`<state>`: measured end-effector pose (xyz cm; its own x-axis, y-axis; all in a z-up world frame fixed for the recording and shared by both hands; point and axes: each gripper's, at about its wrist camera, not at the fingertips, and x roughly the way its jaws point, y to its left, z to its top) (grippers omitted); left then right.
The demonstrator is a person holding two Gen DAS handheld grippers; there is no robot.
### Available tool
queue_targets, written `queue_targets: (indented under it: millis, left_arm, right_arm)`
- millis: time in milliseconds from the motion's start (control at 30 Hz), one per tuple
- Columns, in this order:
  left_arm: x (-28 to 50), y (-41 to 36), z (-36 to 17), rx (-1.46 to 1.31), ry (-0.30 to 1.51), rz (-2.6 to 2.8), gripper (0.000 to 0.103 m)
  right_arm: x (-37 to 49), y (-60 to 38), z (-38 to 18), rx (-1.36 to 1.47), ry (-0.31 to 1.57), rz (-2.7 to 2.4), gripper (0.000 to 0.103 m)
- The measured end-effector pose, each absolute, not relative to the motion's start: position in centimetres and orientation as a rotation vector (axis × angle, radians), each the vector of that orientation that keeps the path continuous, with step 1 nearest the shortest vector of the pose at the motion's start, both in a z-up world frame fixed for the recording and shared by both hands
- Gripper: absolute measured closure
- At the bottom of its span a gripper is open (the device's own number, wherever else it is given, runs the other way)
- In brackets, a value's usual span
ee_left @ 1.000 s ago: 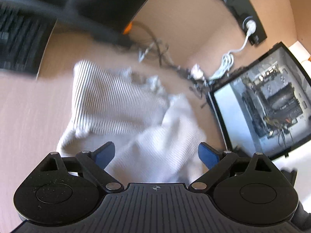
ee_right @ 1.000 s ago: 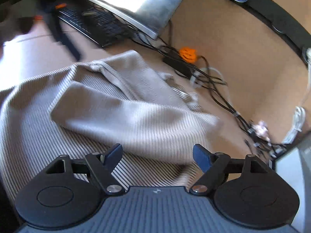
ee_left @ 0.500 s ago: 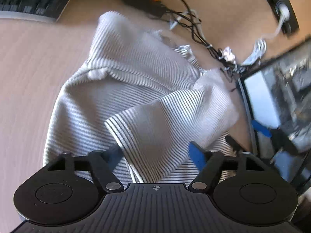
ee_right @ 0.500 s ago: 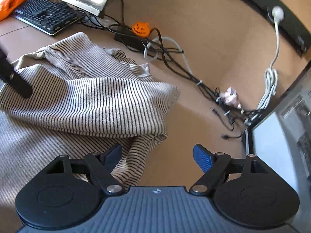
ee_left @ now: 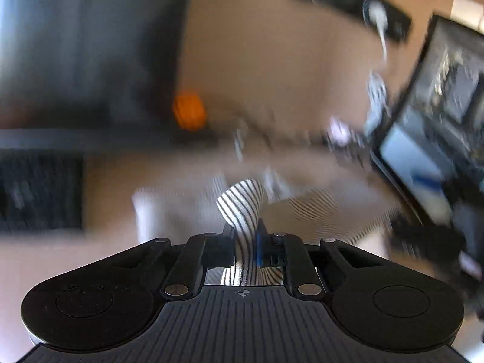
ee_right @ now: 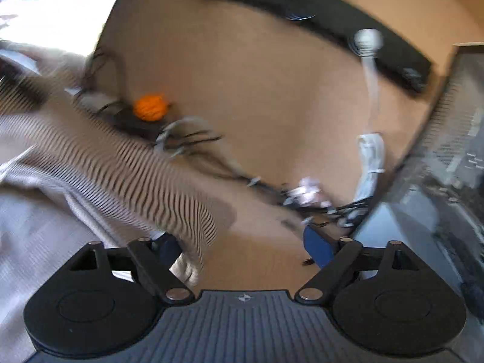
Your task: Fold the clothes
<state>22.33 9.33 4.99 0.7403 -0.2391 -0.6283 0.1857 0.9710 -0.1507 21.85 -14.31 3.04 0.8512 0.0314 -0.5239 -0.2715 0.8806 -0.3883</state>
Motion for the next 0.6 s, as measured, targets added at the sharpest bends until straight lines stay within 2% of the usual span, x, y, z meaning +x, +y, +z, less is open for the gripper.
queue_targets:
  millis: [67, 167, 200, 300, 367, 400, 567, 600]
  left_arm:
    - [23.5, 10.6, 5.0, -0.038, 0.685, -0.232, 0.087]
    - [24.8, 12.0, 2.2, 0.013, 0.759, -0.254, 0.078]
    - [25.1, 12.3, 0.9, 0.016, 0.798, -0.248, 0.079]
    - [25.3, 13.1, -1.8, 0.045, 0.845, -0.21, 0.073]
    - [25.4, 13.4, -1.6, 0.036, 0.836, -0.204, 0.068]
    - [25.4, 13.6, -1.3, 0.029, 0.828, -0.203, 0.068]
    - [25.6, 14.4, 0.3, -0.006, 0.787, -0.198, 0.089]
    - [25.6, 14.5, 0.6, -0.014, 0.779, -0.197, 0.089]
  right_arm:
    - [21.4, -13.4, 1.8, -0.509, 0.583, 0.221, 0.018]
    - [20.4, -13.1, 1.1, -0.536, 0.618, 0.248, 0.018]
    - [20.3, -13.3, 1.1, -0.529, 0.632, 0.247, 0.017]
    - [20.3, -14.6, 2.2, -0.435, 0.666, 0.263, 0.017]
    - [20.8, -15.3, 3.5, -0.343, 0.664, 0.267, 0.017]
    - [21.3, -15.5, 3.8, -0.31, 0.656, 0.253, 0.017]
    - [25.1, -14.5, 2.5, -0.24, 0.66, 0.155, 0.017]
    - [26.0, -14.1, 1.6, -0.247, 0.683, 0.142, 0.017]
